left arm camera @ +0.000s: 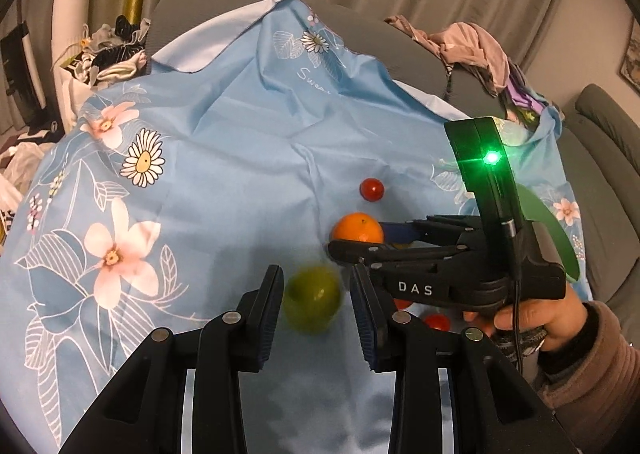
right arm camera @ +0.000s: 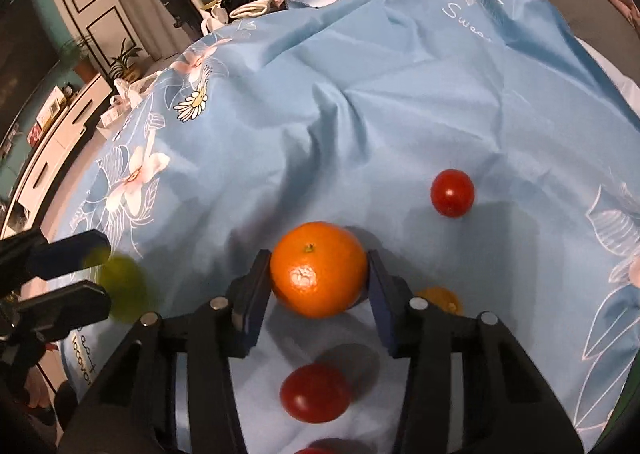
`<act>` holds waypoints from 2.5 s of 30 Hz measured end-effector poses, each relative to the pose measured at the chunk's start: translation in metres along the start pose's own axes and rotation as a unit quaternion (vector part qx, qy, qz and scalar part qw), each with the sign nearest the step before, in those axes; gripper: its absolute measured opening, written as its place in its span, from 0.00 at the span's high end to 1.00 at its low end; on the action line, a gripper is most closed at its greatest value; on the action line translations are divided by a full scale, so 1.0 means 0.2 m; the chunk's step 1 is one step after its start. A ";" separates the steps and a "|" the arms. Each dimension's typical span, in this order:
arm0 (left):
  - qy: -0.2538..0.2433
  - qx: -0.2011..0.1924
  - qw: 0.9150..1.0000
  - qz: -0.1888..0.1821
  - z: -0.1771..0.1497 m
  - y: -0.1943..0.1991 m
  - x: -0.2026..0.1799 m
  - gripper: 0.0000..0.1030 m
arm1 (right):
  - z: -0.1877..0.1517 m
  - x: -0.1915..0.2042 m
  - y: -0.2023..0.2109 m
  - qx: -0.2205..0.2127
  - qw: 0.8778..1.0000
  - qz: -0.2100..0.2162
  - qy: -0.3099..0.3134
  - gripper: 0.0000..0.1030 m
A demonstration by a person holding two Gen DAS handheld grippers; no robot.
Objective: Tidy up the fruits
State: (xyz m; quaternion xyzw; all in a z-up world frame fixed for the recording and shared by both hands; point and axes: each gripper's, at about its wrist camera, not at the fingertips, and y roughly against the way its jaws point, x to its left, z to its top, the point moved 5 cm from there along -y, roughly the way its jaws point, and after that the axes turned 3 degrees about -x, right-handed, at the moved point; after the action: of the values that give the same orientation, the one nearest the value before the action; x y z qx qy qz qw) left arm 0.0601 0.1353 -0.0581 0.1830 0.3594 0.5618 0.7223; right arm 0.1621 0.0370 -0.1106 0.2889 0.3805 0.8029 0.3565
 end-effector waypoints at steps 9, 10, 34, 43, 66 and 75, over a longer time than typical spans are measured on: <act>-0.010 0.011 1.000 -0.008 -0.04 0.02 -0.05 0.67 | -0.12 -0.02 0.23 -0.039 0.999 -0.016 -0.024 0.56; -0.013 0.008 1.000 -0.007 -0.04 0.03 -0.05 0.67 | -0.14 -0.02 0.26 -0.043 0.999 -0.014 -0.027 0.56; 0.008 0.041 0.988 0.146 0.09 -0.25 0.45 0.53 | -0.25 0.03 0.36 -0.061 0.997 0.029 -0.034 0.56; 0.009 0.038 0.988 0.146 0.08 -0.30 0.48 0.55 | -0.26 0.02 0.39 -0.069 0.997 0.025 -0.039 0.56; -0.079 0.009 0.997 0.017 -0.02 0.05 -0.34 0.55 | -0.49 -0.18 0.72 -0.104 0.990 -0.031 -0.088 0.56; -0.126 0.024 0.991 -0.024 -0.05 0.02 -0.63 0.55 | -0.61 -0.33 0.89 -0.127 0.983 -0.063 -0.118 0.56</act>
State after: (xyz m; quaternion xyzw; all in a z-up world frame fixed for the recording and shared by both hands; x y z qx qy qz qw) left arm 0.0349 0.0155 -0.0224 0.2604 0.2832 0.5080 0.7706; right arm 0.0471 -0.1460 -0.0436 0.3093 0.2477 0.7809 0.4829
